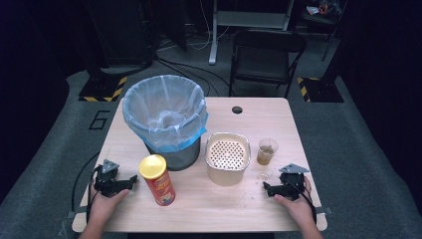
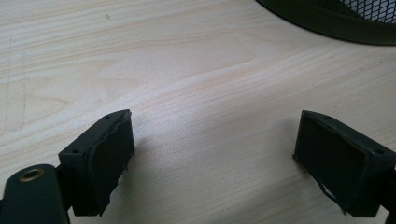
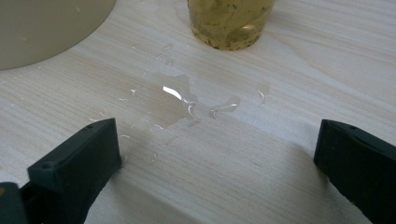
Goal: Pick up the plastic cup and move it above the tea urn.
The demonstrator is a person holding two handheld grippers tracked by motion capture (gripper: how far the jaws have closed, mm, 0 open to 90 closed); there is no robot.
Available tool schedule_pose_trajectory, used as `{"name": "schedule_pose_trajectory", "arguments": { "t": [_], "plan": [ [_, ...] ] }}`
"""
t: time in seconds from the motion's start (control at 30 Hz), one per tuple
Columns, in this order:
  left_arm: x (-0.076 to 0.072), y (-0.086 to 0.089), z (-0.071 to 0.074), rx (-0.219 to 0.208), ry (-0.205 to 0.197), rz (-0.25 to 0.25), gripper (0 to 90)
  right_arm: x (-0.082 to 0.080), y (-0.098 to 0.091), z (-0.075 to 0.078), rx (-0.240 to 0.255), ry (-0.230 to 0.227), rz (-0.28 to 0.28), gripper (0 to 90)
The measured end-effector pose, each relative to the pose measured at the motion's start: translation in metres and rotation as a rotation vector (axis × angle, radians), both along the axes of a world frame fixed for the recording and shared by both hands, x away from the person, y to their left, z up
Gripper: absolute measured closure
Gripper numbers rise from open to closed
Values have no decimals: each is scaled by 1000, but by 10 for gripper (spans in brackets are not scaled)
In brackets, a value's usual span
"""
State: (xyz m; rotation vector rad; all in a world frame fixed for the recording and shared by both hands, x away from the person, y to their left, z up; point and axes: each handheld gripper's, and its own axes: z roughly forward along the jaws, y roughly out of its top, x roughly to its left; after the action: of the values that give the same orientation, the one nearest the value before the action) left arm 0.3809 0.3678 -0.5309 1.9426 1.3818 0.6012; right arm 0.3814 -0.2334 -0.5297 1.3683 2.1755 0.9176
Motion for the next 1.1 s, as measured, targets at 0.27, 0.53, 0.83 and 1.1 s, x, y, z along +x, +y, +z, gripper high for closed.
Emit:
{"name": "schedule_pose_trajectory", "arguments": {
  "t": [0.27, 0.53, 0.83, 1.1],
  "plan": [
    [-2, -3, -1, -13, -12, 13, 114, 0, 0, 0, 1, -1, -2, 0],
    [-3, -3, -1, -23, -2, 3, 115, -3, 0, 0, -3, -6, 3, 0],
    [0, -4, -1, -9, -1, 0, 106, -3, -1, 0, -3, -2, 6, 0],
    [0, -5, -1, -9, -13, 42, 129, -7, 1, 0, 8, -9, -19, 38]
  ]
}}
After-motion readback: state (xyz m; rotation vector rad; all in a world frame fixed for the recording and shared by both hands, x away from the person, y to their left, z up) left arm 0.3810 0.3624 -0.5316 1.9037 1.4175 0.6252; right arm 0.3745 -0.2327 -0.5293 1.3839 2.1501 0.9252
